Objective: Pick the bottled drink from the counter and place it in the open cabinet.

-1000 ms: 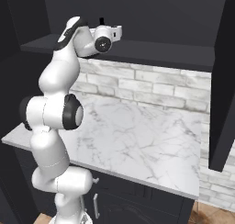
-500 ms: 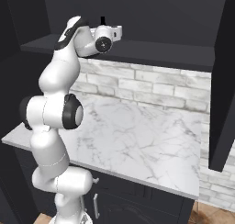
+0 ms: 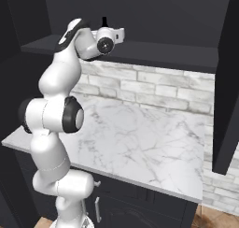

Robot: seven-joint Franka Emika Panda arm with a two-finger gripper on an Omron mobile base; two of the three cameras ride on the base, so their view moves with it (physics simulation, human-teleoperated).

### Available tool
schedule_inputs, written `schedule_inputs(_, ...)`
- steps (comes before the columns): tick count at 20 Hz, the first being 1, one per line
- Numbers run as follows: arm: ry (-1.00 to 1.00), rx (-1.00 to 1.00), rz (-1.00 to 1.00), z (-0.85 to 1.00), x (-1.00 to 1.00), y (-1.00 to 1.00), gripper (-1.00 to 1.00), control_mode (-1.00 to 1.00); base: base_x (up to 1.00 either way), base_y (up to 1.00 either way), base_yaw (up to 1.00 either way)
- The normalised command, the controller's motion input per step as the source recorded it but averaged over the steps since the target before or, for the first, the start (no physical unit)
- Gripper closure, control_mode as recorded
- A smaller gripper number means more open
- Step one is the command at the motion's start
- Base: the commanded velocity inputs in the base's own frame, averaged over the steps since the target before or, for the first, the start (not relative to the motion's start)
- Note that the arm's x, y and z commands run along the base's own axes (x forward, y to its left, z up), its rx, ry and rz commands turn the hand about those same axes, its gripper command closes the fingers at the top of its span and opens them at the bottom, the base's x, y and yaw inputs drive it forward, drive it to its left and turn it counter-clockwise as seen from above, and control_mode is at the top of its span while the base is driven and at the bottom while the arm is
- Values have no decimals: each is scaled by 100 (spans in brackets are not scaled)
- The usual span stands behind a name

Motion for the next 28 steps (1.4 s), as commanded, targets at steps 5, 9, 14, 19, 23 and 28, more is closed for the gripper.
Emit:
schedule_inputs(5,1,0,-1,0,-16,0,-100,-100,0,0,0)
schedule_inputs(9,0,0,-4,0,-30,0,-100,-100,0,0,0)
schedule_inputs(14,0,0,-10,-1,-35,0,-100,-100,0,0,0)
schedule_inputs(19,0,0,-10,7,-35,-1,-100,-100,0,0,0)
schedule_inputs(23,7,0,-14,21,-39,-1,-100,-100,0,0,0)
schedule_inputs(28,15,0,-10,22,-45,0,-100,-100,0,0,0)
